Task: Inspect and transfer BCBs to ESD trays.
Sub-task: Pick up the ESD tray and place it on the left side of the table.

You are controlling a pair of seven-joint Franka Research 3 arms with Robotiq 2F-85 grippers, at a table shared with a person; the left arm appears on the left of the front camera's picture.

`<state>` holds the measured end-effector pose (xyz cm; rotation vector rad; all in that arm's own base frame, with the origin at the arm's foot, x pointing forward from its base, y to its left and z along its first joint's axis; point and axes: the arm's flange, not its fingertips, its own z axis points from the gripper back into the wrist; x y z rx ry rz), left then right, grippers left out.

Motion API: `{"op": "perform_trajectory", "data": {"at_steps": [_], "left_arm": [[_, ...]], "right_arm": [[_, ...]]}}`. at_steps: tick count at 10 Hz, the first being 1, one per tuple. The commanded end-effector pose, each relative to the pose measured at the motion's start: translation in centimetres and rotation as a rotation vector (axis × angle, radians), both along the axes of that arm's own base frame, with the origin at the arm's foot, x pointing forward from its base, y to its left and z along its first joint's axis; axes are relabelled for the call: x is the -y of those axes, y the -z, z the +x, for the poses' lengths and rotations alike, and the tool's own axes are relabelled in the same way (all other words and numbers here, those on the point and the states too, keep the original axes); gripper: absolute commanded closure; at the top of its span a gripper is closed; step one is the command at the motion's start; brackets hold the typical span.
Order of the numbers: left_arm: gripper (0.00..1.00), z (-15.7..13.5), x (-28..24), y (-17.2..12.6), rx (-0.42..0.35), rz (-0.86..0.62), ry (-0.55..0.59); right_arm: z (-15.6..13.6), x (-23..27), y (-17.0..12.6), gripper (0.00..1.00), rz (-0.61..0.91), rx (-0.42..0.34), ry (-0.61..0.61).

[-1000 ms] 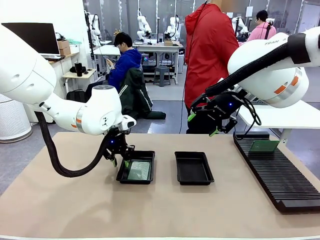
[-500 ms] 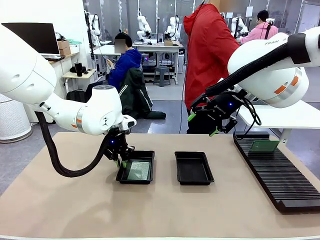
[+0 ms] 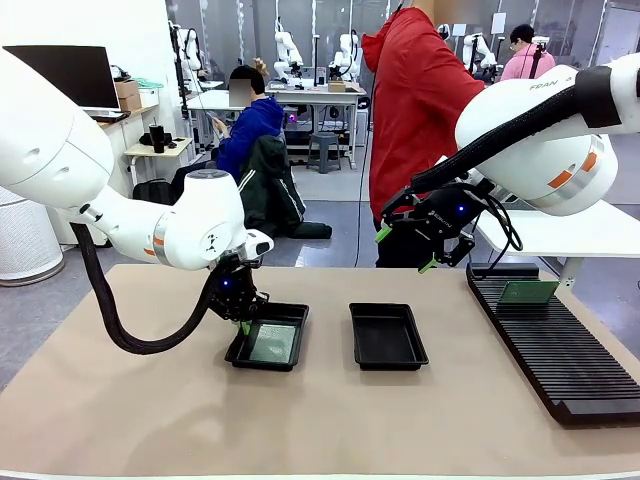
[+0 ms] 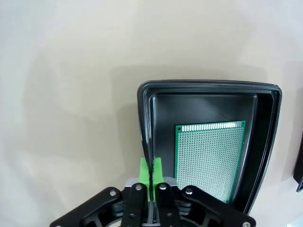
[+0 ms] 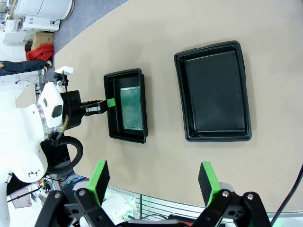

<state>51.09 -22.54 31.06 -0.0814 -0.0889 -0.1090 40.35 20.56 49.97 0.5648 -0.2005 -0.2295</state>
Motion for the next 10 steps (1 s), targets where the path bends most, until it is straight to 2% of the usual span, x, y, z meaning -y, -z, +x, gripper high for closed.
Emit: {"op": "perform_trajectory", "data": {"at_steps": [1, 10], "left_arm": [[1.0, 0.14, 0.39, 0.13, -0.004, -0.01, -0.031], [1.0, 0.0, 0.03, -0.02, -0.001, -0.002, -0.003]], "right_arm": [[0.26, -0.23, 0.01, 0.0, -0.004, -0.009, 0.017], [0.26, -0.23, 0.01, 0.0, -0.004, -0.009, 0.017]]}}
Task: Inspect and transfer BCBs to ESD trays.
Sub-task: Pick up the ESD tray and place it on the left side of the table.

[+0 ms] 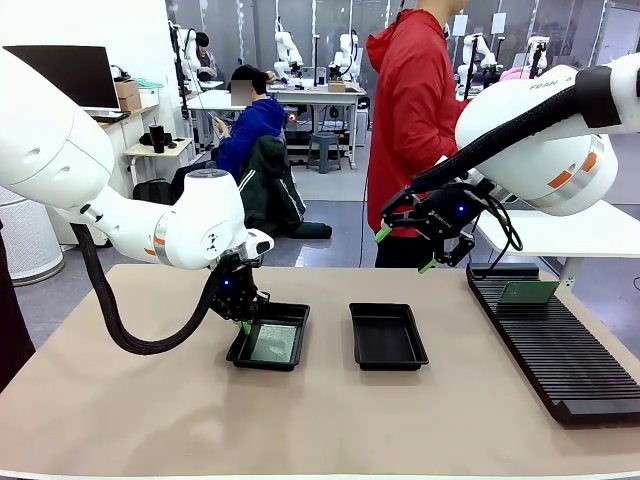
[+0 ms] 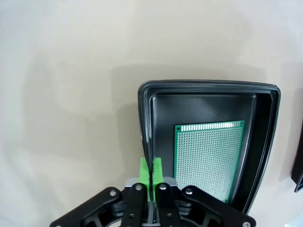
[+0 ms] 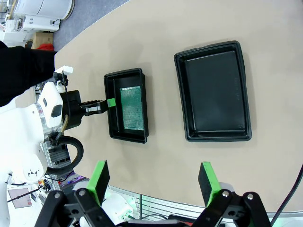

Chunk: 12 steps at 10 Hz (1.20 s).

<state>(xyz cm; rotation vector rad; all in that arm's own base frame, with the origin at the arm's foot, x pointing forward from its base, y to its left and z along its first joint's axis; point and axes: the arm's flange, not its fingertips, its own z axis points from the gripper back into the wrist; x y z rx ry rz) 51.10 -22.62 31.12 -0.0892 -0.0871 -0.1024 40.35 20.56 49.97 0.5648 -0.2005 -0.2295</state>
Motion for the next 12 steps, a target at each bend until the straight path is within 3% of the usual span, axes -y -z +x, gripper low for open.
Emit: {"op": "perform_trajectory", "data": {"at_steps": [1, 12], "left_arm": [[1.0, 0.0, -0.1, 0.0, 0.002, 0.006, 0.003], [0.97, 1.1, -7.4, -1.9, -0.05, -0.243, 0.006]], "right_arm": [[0.3, -0.2, 0.0, 0.0, -0.004, -0.009, 0.017], [0.3, -0.2, 0.0, 0.0, -0.004, -0.009, 0.017]]}}
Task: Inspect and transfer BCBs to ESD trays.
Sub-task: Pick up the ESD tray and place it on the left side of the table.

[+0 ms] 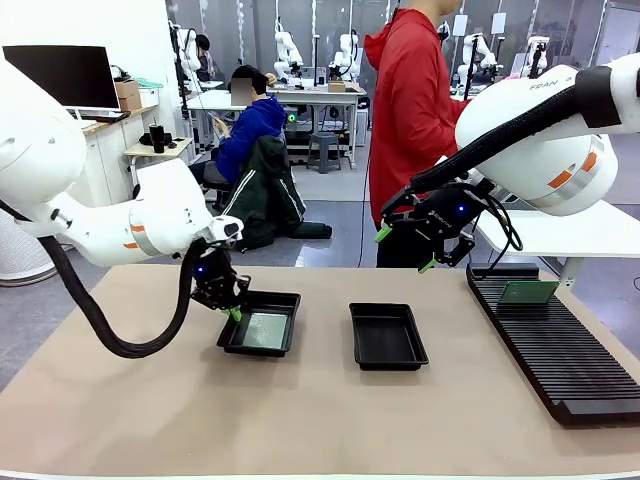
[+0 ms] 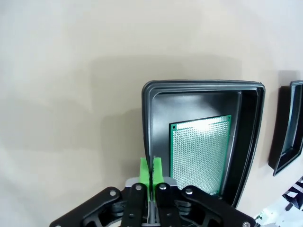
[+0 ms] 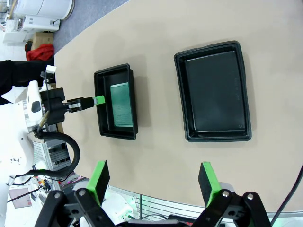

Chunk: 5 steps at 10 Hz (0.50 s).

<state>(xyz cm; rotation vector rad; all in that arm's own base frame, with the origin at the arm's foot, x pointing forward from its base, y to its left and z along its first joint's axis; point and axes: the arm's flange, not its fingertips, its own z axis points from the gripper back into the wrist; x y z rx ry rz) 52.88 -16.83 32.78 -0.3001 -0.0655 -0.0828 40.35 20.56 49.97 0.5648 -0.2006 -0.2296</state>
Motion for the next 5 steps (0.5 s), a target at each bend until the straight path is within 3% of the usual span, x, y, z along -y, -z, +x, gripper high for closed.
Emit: {"op": "perform_trajectory", "data": {"at_steps": [1, 5], "left_arm": [[0.97, -0.6, -3.0, -0.4, -0.026, -0.043, 0.009], [0.97, -2.7, -10.1, -1.3, 0.012, -0.069, -0.022]], "right_arm": [[0.3, -0.2, 0.0, 0.0, -0.004, -0.009, 0.017], [0.3, -0.2, 0.0, 0.0, -0.004, -0.009, 0.017]]}}
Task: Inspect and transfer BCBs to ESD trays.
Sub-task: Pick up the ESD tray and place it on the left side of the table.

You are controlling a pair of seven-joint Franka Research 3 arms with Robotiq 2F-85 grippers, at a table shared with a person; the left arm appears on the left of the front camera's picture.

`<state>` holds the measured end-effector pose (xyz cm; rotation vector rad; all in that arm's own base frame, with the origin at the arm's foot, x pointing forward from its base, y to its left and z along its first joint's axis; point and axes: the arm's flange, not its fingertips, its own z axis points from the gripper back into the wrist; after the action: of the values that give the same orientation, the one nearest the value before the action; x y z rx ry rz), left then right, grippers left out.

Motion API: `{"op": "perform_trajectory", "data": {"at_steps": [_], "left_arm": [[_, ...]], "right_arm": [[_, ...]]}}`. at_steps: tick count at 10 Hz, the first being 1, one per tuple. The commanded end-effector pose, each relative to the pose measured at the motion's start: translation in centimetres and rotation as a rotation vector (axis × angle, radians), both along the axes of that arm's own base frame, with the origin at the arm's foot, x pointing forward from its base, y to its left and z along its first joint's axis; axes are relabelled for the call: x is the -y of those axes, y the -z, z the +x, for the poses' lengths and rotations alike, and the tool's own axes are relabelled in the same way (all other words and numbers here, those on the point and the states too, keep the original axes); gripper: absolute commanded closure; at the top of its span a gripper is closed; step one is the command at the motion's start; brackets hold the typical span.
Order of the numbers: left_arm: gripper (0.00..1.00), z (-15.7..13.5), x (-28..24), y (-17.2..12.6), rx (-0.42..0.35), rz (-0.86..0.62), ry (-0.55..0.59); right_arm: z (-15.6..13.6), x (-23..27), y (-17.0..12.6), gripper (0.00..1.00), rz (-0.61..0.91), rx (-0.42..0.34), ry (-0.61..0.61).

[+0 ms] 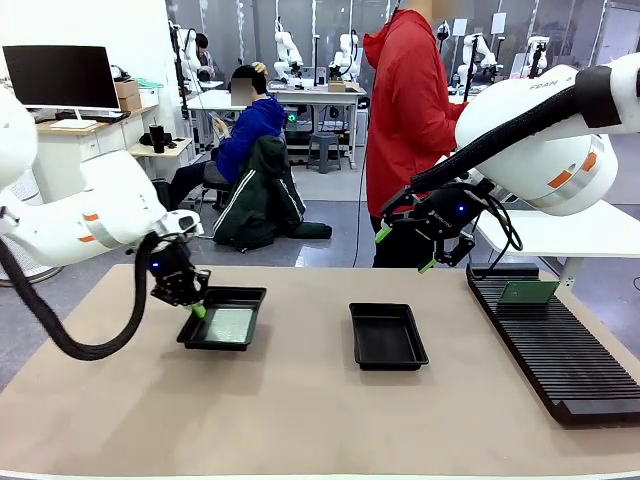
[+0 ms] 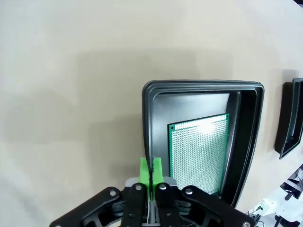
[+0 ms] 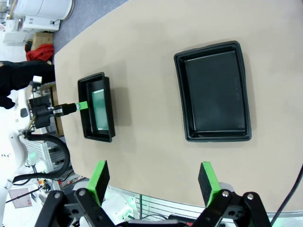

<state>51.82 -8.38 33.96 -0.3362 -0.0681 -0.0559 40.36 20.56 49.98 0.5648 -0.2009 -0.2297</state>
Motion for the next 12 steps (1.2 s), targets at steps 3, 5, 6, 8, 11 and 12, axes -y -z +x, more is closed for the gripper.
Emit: {"op": "perform_trajectory", "data": {"at_steps": [3, 5, 6, 8, 11, 12], "left_arm": [[0.97, -4.2, -8.5, -0.7, 0.046, -0.012, -0.025], [0.97, -5.4, -12.6, -0.7, 0.054, 0.0, -0.024], [0.97, -5.8, -14.5, -0.5, 0.054, 0.001, -0.031], [0.97, -6.4, -17.8, -0.1, 0.082, -0.011, -0.035], [0.97, -6.2, -20.6, 0.9, 0.075, -0.004, -0.061], [0.97, -6.2, -20.7, 1.0, 0.076, 0.011, -0.074]], "right_arm": [[0.2, -0.2, 0.0, 0.0, -0.004, -0.01, 0.016], [0.2, -0.2, 0.0, 0.0, -0.004, -0.01, 0.016], [0.2, -0.2, 0.0, 0.0, -0.004, -0.01, 0.016], [0.2, -0.2, 0.0, 0.0, -0.004, -0.01, 0.016], [0.2, -0.2, 0.0, 0.0, -0.004, -0.01, 0.016], [0.2, -0.2, 0.0, 0.0, -0.004, -0.01, 0.016]]}}
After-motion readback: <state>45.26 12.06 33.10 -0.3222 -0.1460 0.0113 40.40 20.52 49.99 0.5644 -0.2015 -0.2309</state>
